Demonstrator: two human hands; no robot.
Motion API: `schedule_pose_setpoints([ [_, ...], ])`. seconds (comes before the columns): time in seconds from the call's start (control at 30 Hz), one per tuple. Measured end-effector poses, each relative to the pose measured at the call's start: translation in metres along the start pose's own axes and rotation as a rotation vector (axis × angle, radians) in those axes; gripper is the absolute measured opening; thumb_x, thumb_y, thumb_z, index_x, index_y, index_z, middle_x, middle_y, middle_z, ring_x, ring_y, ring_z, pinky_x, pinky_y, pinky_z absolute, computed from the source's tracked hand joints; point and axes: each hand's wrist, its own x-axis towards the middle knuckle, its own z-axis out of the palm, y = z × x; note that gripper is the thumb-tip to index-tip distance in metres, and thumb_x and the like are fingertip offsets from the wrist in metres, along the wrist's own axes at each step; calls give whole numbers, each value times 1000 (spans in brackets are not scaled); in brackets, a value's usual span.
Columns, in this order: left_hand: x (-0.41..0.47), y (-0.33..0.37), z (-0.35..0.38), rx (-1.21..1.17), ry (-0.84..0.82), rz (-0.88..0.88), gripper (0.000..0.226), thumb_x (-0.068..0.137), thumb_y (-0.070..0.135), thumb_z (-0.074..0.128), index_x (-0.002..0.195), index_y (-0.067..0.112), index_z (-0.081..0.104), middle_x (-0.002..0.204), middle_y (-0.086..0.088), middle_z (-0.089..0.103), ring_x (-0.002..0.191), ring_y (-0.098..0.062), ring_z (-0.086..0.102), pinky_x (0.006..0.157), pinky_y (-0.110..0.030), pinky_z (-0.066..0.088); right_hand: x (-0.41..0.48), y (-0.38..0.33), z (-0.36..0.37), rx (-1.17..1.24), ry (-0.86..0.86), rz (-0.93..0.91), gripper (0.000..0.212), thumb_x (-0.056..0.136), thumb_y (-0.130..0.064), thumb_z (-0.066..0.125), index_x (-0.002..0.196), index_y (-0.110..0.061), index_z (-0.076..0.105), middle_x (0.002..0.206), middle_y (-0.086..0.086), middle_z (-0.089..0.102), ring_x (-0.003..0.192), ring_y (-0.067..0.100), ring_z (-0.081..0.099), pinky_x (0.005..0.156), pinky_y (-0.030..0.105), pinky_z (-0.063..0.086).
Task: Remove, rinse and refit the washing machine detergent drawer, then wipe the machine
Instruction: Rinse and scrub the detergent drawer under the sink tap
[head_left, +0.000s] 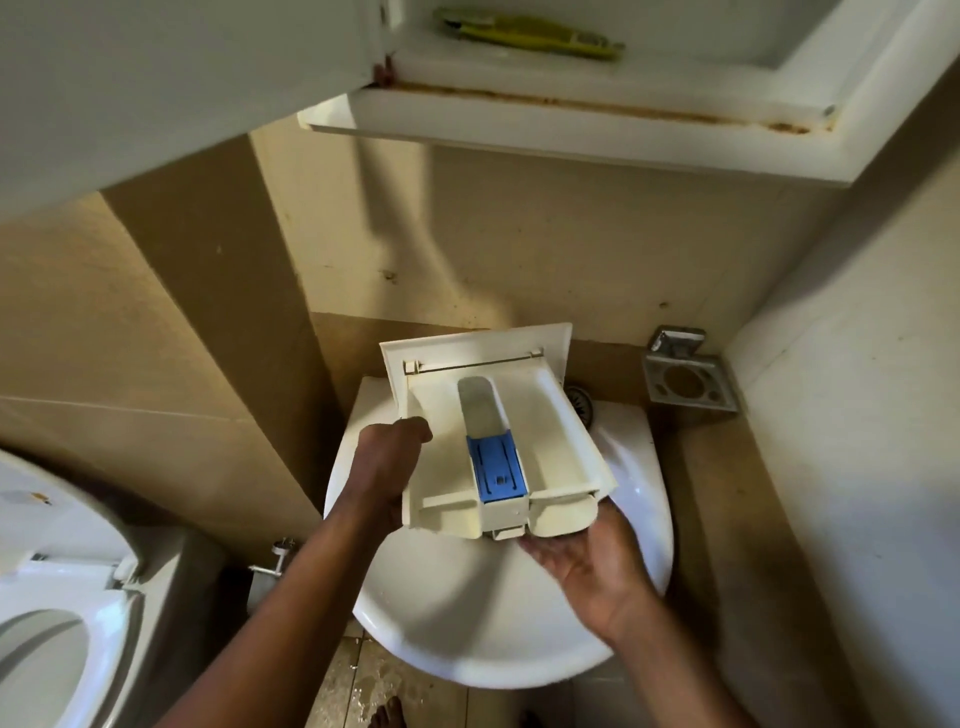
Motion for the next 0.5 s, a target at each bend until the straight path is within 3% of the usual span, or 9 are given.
schedule_pose_setpoints([
  [0.17,-8,-5,4,-61,76,37,15,92,12,59,104,5,57,81,-5,54,70,-18,52,54,-27,38,-7,24,18,367,79,87,26,94,-8,47,109,-3,68,81,16,74,81,31,66,72,40,57],
  [0.37,-30,-15,5,-205,151,50,7,92,15,58,93,11,53,84,-4,56,73,-19,53,62,-29,40,-13,41,36,487,73,176,22,96,-8,49,100,-1,69,82,15,73,83,27,66,77,39,57],
  [0.5,-32,-31,5,-303,276,131,14,89,13,53,77,9,47,68,-9,42,61,-24,41,55,-30,33,-6,45,38,478,82,188,19,96,-9,51,96,-1,69,77,13,70,76,23,64,71,33,56],
])
